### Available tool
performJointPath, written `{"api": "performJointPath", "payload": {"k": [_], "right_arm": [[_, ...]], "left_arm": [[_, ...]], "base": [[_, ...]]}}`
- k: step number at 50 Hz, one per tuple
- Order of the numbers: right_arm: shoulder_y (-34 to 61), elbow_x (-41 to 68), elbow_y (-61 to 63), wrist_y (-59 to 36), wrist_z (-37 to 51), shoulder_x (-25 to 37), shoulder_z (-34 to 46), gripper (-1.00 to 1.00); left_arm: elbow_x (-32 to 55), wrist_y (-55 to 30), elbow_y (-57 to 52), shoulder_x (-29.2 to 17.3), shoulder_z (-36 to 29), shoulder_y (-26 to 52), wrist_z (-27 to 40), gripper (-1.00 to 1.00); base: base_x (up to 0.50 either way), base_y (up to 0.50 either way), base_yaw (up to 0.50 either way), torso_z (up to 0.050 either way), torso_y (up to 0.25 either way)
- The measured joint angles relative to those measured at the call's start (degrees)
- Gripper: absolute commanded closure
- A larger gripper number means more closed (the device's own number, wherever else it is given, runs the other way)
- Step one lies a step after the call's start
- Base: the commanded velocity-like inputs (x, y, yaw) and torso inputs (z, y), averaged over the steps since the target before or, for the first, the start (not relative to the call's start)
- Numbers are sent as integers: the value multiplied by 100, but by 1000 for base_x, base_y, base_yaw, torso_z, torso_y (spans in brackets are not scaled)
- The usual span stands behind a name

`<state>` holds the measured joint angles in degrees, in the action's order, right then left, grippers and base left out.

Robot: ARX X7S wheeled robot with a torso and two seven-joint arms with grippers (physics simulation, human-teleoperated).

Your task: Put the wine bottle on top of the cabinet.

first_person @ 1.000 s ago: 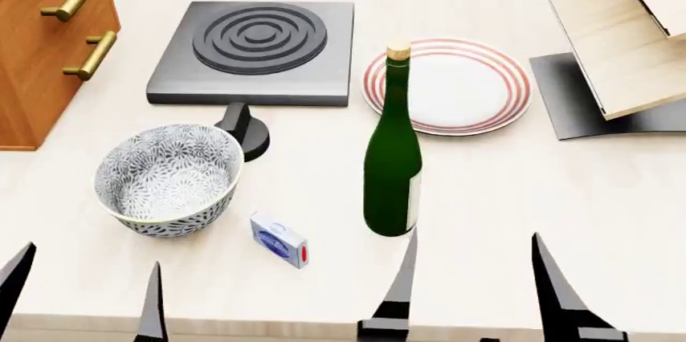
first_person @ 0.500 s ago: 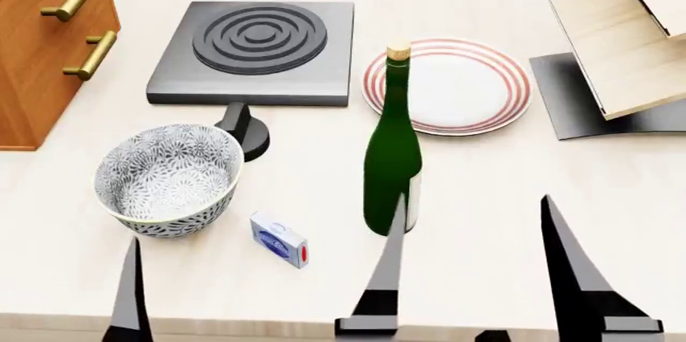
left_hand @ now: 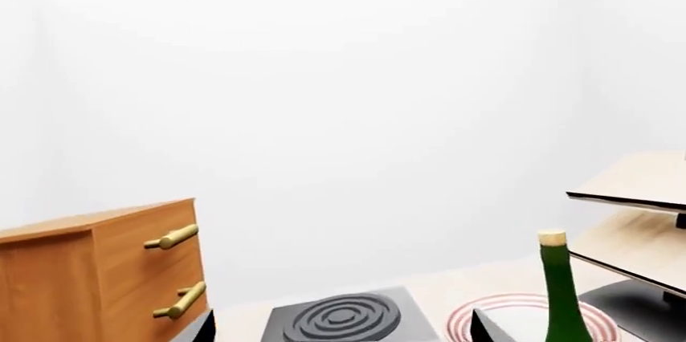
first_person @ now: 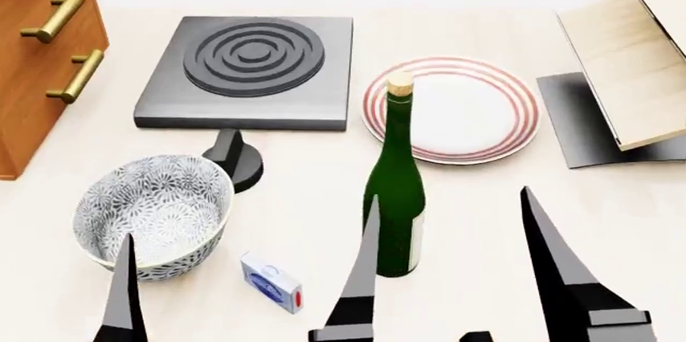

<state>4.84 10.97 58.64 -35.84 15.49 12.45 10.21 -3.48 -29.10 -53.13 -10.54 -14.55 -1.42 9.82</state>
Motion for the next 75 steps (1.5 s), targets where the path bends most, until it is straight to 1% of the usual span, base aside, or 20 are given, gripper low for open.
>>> {"api": "performJointPath", "payload": {"k": [31, 45, 58, 75], "right_arm": [[130, 451, 78, 9, 441, 409, 177, -100], [136, 563, 54, 196, 624, 582, 259, -100], [170, 427, 51, 358, 717, 791, 511, -100], [207, 662, 60, 502, 917, 940, 543, -100]], "left_arm": [[164, -15, -96, -119, -106, 49, 149, -100], [222, 9, -79, -177, -126, 58, 222, -100], [270, -32, -116, -221, -145, 80, 284, -100], [320, -40, -107, -285, -182, 96, 348, -100]], "base": [[495, 0, 0, 0, 0], [0, 4, 0, 0, 0], [0, 495, 0, 0, 0], [0, 0, 0, 0, 0]]}}
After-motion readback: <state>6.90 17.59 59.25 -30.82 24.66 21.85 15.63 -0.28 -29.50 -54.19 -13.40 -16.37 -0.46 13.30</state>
